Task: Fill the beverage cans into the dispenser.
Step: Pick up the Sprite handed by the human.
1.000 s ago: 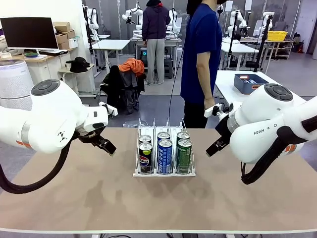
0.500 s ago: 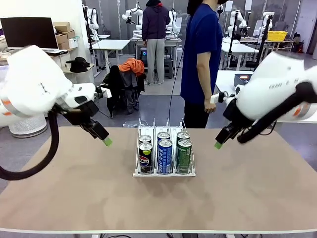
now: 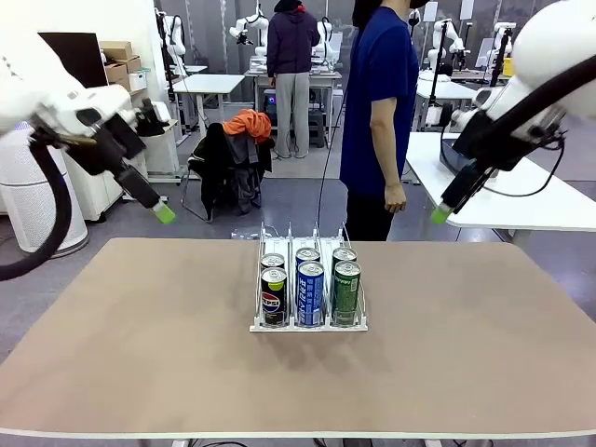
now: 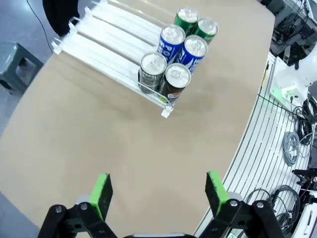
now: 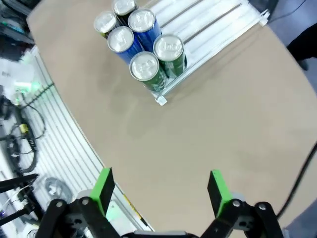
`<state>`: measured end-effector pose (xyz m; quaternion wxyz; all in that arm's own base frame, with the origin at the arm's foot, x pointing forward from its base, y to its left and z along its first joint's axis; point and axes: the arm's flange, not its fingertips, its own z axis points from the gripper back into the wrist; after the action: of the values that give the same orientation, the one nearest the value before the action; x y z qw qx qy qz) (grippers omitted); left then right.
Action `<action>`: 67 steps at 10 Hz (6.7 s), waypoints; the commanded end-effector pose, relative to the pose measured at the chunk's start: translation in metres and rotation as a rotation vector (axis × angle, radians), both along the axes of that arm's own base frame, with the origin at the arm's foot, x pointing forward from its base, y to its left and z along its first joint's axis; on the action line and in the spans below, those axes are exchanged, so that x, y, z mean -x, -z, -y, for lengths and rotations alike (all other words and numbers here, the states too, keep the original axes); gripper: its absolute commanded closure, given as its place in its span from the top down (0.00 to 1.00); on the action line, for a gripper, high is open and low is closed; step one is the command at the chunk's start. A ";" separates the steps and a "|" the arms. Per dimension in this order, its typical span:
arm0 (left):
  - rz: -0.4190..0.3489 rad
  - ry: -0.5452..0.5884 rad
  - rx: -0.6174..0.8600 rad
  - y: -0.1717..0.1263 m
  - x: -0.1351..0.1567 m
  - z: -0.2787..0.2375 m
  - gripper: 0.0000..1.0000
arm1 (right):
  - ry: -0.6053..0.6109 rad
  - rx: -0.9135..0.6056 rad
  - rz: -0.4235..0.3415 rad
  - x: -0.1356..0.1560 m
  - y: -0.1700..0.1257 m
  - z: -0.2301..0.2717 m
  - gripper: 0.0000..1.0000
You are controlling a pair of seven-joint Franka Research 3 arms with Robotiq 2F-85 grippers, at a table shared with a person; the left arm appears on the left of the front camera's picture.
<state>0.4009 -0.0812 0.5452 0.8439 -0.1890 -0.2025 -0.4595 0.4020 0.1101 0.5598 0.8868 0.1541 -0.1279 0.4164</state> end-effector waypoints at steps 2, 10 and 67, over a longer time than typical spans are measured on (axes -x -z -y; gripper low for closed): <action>0.090 -0.043 0.086 -0.012 0.006 -0.026 1.00 | -0.009 -0.098 0.090 -0.004 -0.024 0.033 1.00; 0.033 0.207 0.263 -0.060 -0.009 -0.056 1.00 | -0.021 -0.334 0.174 -0.022 -0.083 0.069 1.00; 0.286 -0.002 0.113 -0.215 0.024 -0.052 1.00 | 0.054 -0.216 0.410 -0.004 -0.258 0.119 1.00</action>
<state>0.3771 -0.0290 0.7607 0.7910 -0.1710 -0.3517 -0.4704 0.4077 -0.0083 0.8180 0.8295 0.1585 -0.3579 0.3983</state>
